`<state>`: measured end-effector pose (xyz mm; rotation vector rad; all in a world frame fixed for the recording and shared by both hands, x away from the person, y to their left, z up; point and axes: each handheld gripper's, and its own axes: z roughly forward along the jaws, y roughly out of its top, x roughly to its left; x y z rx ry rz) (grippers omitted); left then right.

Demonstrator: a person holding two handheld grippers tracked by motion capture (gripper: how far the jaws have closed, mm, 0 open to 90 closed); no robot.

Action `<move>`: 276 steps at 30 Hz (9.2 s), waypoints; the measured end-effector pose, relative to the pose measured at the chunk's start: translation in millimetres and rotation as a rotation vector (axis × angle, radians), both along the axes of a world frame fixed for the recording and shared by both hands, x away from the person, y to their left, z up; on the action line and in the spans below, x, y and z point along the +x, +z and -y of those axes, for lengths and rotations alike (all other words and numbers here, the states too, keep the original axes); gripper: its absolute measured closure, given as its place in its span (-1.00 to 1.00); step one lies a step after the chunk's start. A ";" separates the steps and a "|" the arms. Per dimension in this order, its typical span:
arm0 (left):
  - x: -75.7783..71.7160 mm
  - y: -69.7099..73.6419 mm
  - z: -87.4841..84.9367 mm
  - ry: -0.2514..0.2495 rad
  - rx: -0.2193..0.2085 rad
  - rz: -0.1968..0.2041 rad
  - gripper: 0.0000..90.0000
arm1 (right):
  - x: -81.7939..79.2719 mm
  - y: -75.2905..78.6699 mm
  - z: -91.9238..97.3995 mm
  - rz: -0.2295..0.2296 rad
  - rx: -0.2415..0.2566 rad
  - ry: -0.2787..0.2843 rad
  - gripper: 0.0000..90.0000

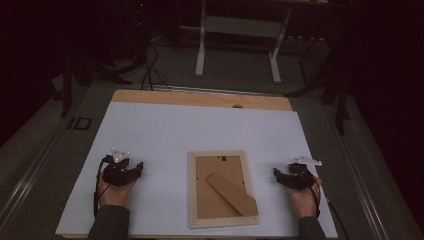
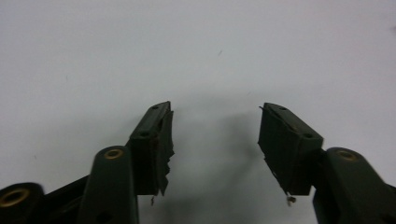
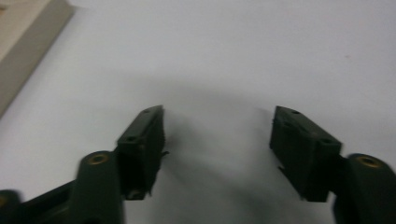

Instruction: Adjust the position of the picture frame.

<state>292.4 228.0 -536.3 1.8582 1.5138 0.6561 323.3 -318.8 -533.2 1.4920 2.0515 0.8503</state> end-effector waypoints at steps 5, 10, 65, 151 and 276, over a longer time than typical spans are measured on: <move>-4.5 7.6 7.3 -0.076 -0.046 0.043 0.16 | -1.2 0.9 -2.9 -0.004 0.016 0.039 -0.06; -5.1 9.0 14.3 -0.099 -0.027 0.033 0.15 | -2.8 1.2 -10.0 -0.005 0.014 0.093 0.01; -4.4 12.7 93.0 -0.454 -0.041 -0.028 0.89 | -14.0 5.2 -44.4 -0.103 0.077 0.410 1.00; 66.1 16.9 127.1 -0.506 -0.088 -0.109 1.00 | -42.7 8.3 -59.9 -0.163 0.050 0.589 1.00; -28.2 5.0 104.6 -0.532 -0.050 -0.159 1.00 | 59.3 5.7 -31.5 -0.077 0.066 0.216 1.00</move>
